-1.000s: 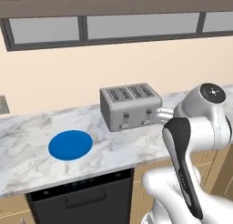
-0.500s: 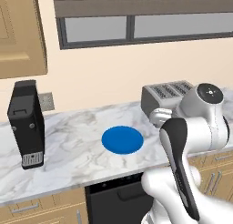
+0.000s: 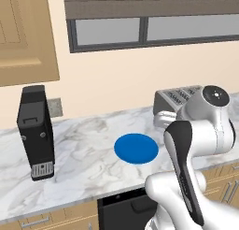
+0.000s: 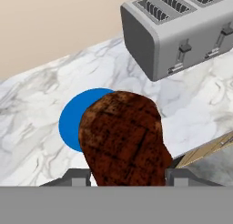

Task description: Pick steak from the fridge and place it on the plate on the counter.

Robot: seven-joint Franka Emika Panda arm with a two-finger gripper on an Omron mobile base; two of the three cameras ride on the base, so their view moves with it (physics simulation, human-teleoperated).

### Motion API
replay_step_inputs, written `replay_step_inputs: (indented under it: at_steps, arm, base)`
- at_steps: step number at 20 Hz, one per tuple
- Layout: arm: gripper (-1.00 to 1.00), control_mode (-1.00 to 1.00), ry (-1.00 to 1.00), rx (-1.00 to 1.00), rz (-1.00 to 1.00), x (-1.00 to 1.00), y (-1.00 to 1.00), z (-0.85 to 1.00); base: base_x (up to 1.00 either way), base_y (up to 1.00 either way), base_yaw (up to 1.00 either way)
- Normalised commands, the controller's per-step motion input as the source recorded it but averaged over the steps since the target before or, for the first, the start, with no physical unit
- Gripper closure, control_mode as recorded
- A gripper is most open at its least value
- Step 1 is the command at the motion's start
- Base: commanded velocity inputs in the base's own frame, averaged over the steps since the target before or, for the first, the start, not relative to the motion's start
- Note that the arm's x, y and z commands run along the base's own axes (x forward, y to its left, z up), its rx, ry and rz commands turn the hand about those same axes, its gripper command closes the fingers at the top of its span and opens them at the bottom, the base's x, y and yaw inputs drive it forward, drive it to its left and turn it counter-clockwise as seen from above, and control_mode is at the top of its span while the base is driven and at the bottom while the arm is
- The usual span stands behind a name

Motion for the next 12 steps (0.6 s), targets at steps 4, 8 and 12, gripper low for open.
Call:
replay_step_inputs:
  at_steps: [4, 8, 12]
  arm:
    - [1.0, -1.0, 0.0, 0.0, 0.0, 0.04, 0.0, 0.0]
    - [1.0, -1.0, 0.11, 0.02, 0.0, 0.43, 0.19, -0.3]
    - [1.0, -1.0, 0.29, 0.0, 0.0, 0.78, 0.14, -0.19]
  base:
    - [0.0, 0.0, 0.0]
    - [0.0, 0.0, 0.0]
    - [0.0, 0.0, 0.0]
